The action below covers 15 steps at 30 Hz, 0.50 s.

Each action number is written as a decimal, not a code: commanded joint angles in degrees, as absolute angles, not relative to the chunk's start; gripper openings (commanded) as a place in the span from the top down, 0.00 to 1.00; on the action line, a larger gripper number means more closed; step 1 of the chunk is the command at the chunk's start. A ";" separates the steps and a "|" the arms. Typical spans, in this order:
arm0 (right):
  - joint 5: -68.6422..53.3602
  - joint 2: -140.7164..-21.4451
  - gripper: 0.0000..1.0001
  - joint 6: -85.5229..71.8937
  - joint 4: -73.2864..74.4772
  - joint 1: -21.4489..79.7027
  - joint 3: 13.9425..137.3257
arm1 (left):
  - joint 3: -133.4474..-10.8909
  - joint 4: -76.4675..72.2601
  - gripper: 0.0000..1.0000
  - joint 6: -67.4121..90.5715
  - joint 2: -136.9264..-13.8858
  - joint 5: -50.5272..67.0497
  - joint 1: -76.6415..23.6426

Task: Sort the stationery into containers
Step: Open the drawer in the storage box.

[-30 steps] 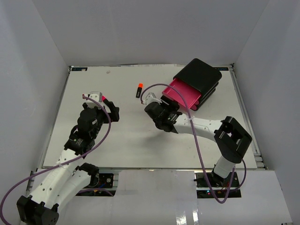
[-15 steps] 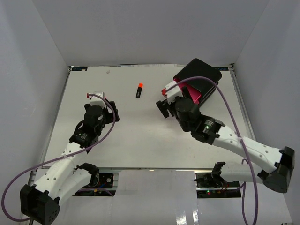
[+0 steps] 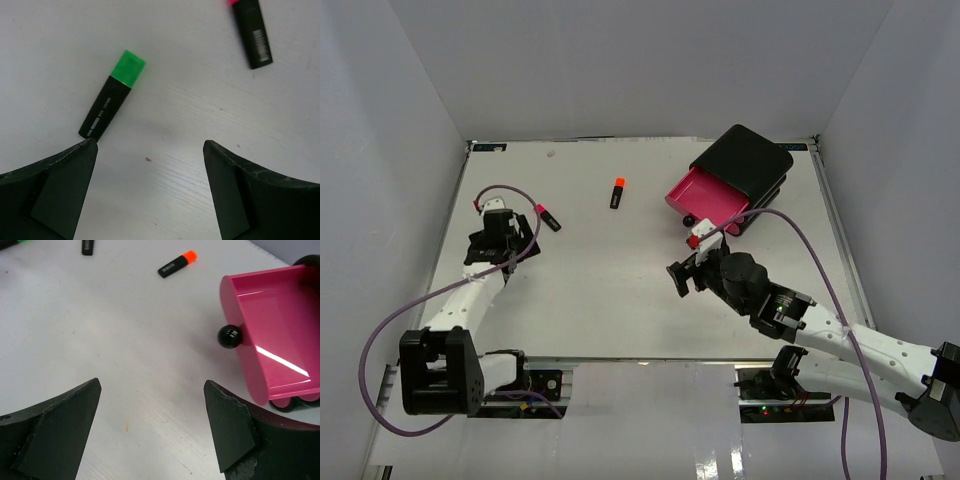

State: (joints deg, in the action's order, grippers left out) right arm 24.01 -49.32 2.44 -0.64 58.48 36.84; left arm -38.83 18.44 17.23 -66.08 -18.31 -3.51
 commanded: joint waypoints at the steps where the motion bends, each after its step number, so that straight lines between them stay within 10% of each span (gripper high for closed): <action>1: 16.80 -48.16 0.10 0.44 -7.64 58.45 34.11 | -42.44 18.46 0.02 17.75 -69.07 -11.98 3.41; 15: 12.48 -44.91 0.10 2.11 -18.28 58.36 23.56 | -49.66 17.75 0.02 12.66 -89.03 -7.82 11.87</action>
State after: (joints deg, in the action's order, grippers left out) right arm 13.47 -46.41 1.87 -12.03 58.48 24.21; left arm -47.48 17.87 14.55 -88.09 -9.91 10.98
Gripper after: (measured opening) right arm 0.900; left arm 0.979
